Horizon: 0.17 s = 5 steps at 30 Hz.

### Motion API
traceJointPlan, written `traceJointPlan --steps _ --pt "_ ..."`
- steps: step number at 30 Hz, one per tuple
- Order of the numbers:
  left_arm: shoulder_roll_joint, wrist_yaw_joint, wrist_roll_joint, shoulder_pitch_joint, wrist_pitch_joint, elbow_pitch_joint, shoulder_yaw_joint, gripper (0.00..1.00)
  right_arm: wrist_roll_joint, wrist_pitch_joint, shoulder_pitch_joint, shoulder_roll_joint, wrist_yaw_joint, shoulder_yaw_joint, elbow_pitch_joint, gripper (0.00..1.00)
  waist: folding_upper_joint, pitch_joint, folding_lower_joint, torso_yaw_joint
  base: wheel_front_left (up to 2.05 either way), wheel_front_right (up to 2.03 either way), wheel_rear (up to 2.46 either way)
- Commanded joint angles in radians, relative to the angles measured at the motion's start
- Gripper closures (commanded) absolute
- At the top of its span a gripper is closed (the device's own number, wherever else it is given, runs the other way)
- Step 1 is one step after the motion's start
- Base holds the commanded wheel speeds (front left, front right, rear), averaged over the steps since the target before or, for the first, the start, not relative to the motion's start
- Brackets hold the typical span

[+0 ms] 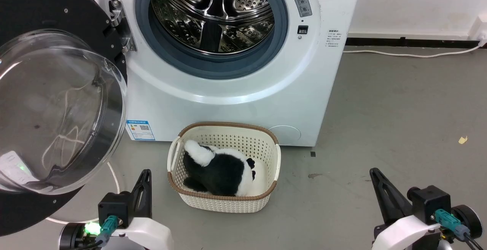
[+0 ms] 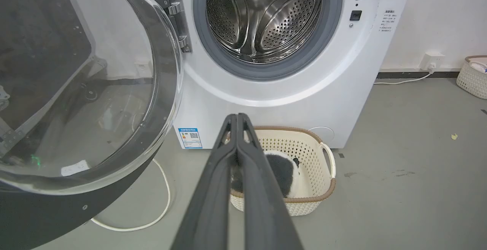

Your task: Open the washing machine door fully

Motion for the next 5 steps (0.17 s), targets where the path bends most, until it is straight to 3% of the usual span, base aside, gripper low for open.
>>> traceJointPlan --steps 1,5 --pt "0.000 -0.004 0.009 -0.015 0.000 -0.004 0.002 1.00 -0.008 0.001 -0.014 0.004 0.001 0.000 -0.004 1.00 0.0000 0.000 0.0000 0.000 0.00 0.00 0.00" --pt "0.000 -0.004 0.009 -0.015 0.000 -0.004 0.002 1.00 -0.008 0.001 -0.014 0.004 0.001 0.000 -0.004 1.00 0.0000 0.000 0.0000 0.000 0.00 0.00 0.00"
